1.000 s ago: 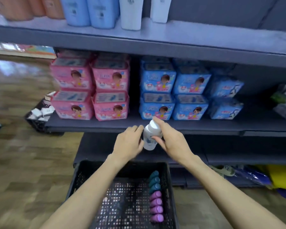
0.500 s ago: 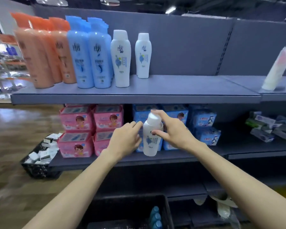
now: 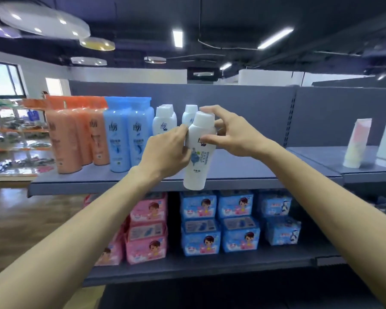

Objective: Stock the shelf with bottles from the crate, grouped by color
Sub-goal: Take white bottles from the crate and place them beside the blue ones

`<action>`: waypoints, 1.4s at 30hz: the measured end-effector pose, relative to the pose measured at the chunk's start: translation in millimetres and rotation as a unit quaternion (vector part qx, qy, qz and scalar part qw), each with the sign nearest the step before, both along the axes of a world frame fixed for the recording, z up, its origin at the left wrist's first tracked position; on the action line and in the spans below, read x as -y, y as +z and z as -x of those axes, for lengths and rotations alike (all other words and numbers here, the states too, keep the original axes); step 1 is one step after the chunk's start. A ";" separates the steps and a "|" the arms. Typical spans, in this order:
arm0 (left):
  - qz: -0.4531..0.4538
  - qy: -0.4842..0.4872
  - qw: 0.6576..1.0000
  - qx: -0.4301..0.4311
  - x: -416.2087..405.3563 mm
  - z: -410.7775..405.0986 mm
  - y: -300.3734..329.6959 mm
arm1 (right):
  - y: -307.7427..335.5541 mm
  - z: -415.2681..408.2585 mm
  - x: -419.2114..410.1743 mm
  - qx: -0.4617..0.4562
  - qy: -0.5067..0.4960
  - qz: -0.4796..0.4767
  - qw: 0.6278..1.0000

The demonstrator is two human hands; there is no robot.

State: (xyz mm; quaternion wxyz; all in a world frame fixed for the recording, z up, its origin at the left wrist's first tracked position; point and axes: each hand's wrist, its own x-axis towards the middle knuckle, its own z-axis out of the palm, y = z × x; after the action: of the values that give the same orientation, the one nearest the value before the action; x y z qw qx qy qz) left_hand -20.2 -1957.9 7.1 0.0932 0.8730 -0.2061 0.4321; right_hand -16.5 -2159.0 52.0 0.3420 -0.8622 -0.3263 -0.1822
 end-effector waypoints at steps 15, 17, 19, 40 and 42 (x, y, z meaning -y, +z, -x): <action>-0.018 0.038 0.990 -0.137 -10.4 -50.4 -8.8 | 3.4 -65.4 -14.3 -0.105 -0.020 0.015 0.994; -0.024 0.038 0.990 -0.136 -11.2 -53.9 -19.1 | -9.6 -62.3 -16.9 -0.108 -0.033 0.018 0.994; -0.039 0.042 0.988 -0.141 -11.7 -56.3 -28.1 | -31.9 -61.7 -18.4 -0.107 -0.050 0.021 0.993; -0.102 0.054 0.993 -0.013 6.7 -103.9 -62.0 | -112.5 -87.6 -40.9 -0.043 -0.215 0.024 0.975; -0.103 0.047 0.994 0.001 7.0 -110.2 -61.5 | -111.4 -91.8 -41.7 -0.039 -0.213 0.021 0.976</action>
State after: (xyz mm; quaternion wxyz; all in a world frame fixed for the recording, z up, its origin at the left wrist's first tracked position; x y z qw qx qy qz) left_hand 90.0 -1964.9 -54.3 -0.0182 0.8862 -0.2081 0.4137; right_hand 75.3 -2117.4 -59.4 0.2900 -0.9253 -0.1255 -0.2098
